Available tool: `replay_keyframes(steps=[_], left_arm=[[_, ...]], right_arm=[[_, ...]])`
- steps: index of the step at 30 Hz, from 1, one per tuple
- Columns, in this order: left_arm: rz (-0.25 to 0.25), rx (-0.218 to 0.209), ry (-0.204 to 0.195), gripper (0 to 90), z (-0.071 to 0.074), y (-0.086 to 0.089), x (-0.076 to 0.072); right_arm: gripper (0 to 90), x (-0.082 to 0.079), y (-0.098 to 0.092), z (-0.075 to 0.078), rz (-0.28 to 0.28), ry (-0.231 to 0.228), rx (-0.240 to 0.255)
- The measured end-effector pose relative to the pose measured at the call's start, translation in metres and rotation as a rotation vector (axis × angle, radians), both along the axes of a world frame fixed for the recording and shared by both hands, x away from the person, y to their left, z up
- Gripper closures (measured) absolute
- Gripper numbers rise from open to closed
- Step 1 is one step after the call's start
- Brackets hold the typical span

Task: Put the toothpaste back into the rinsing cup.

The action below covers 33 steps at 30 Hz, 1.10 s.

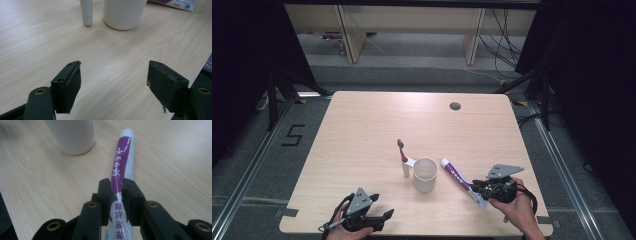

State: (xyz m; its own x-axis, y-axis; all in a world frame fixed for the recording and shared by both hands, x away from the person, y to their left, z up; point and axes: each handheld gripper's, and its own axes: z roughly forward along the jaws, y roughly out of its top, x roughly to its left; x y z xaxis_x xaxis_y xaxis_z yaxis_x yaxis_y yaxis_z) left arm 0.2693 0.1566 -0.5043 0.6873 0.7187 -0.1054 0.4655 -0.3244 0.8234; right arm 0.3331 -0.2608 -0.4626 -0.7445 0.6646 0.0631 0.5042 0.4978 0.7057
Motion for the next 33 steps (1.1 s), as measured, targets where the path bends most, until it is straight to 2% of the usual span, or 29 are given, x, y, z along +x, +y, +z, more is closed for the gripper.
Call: replay_keyframes(steps=[2,4,5,6,7,11,12,13,16,17,19,20,21,22,23,24,25,26,27,30,32,33], left_arm=[[-0.001,0.001,0.001,27.3,0.0,0.0,-0.001],[-0.003,0.002,0.0,27.3,0.0,0.0,0.0],[0.0,-0.001,0.0,27.4,0.0,0.0,0.0],[0.0,0.0,-0.001,27.4,0.0,0.0,0.0],[-0.005,0.006,-0.001,27.5,0.0,0.0,0.0],[-0.007,-0.001,-0.005,27.6,0.0,0.0,0.0],[-0.003,0.002,-0.004,27.7,0.0,0.001,0.0],[-0.005,0.007,-0.005,27.7,0.001,0.001,-0.001],[-0.007,0.0,-0.005,27.8,0.0,0.001,0.0],[-0.01,0.005,-0.007,27.9,0.0,0.001,0.0],[-0.012,0.007,-0.007,27.9,0.001,0.001,-0.001],[-0.007,-0.012,-0.009,27.9,0.0,-0.001,-0.001],[-0.007,-0.012,-0.009,27.9,0.0,-0.001,-0.001],[-0.013,0.01,-0.008,27.9,0.001,0.001,0.0],[-0.011,0.006,-0.008,28.0,0.001,0.001,-0.001],[-0.004,-0.013,-0.009,28.0,0.0,-0.001,-0.001],[-0.005,-0.013,-0.008,28.0,0.0,0.0,-0.002],[-0.01,-0.003,-0.01,28.0,0.001,0.0,-0.001],[-0.013,0.005,-0.009,28.0,0.001,0.0,-0.001],[-0.009,0.002,-0.005,28.0,0.001,-0.001,-0.002],[-0.014,0.004,-0.004,28.1,0.001,-0.001,-0.002],[-0.014,0.006,-0.006,28.1,0.001,-0.002,-0.002]], right_arm=[[84.1,0.0,0.003,-0.003,0.028,0.011,-0.006],[85.5,-0.002,0.005,-0.004,0.022,0.025,-0.006],[87.2,-0.001,0.006,-0.007,0.047,0.029,-0.023],[87.5,0.0,0.008,-0.009,0.048,0.01,-0.012],[87.7,-0.002,0.008,-0.009,0.054,0.05,-0.028],[87.7,-0.002,0.011,-0.016,0.072,0.04,-0.045],[87.7,-0.002,0.01,-0.018,0.078,0.066,-0.065],[87.7,-0.003,0.011,-0.02,0.076,0.072,-0.061],[87.7,-0.002,0.007,-0.024,0.097,0.075,-0.09],[87.7,-0.003,0.008,-0.025,0.091,0.079,-0.079],[87.6,-0.003,0.006,-0.025,0.094,0.083,-0.088],[87.6,-0.004,0.003,-0.027,0.084,0.081,-0.102],[87.6,-0.004,0.003,-0.027,0.084,0.081,-0.102],[87.6,-0.006,0.001,-0.027,0.074,0.117,-0.1],[87.3,-0.005,-0.001,-0.027,0.081,0.11,-0.114],[87.3,-0.004,-0.003,-0.027,0.061,0.094,-0.113],[87.3,-0.003,-0.006,-0.026,0.066,0.117,-0.122],[87.3,-0.003,-0.009,-0.027,0.029,0.108,-0.114],[87.2,-0.001,-0.012,-0.025,0.029,0.121,-0.122],[86.9,0.006,-0.022,-0.026,-0.001,0.093,-0.12],[86.9,0.009,-0.025,-0.026,-0.022,0.09,-0.118],[86.9,0.016,-0.032,-0.025,-0.028,0.082,-0.128]])
